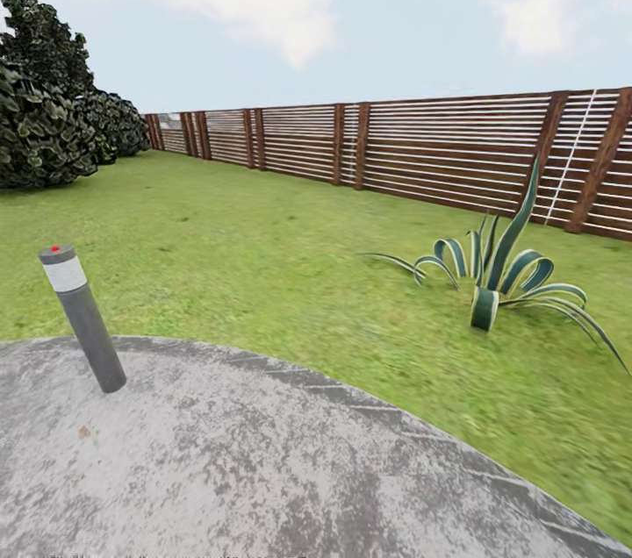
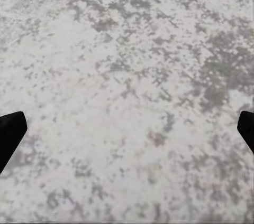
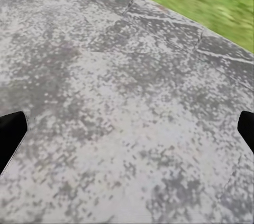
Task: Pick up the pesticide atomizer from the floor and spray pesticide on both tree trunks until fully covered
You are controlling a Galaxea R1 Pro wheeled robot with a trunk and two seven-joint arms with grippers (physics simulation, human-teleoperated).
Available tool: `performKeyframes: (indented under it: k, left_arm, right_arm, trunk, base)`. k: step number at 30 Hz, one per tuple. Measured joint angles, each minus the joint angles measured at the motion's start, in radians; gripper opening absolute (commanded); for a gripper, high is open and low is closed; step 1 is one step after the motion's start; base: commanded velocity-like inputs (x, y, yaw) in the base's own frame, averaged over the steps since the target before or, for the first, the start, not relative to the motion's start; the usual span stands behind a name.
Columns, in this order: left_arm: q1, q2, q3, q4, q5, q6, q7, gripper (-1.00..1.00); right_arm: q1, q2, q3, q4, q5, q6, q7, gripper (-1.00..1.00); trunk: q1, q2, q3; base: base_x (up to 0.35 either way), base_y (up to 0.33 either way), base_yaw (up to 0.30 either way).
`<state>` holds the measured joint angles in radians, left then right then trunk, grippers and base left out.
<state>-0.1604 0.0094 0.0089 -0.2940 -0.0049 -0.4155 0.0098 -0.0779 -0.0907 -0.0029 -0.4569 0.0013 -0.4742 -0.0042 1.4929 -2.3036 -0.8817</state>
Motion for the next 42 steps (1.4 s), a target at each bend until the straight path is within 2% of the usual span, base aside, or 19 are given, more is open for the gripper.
performKeyframes:
  k: [42]
  left_arm:
    - [-0.001,0.004,-0.001,0.000,0.001,0.000,0.001,1.00]
  right_arm:
    - [0.000,0.004,0.004,0.000,0.001,0.000,0.001,1.00]
  trunk:
    - [0.000,0.000,-0.029]
  base:
    - [0.000,0.000,0.252]
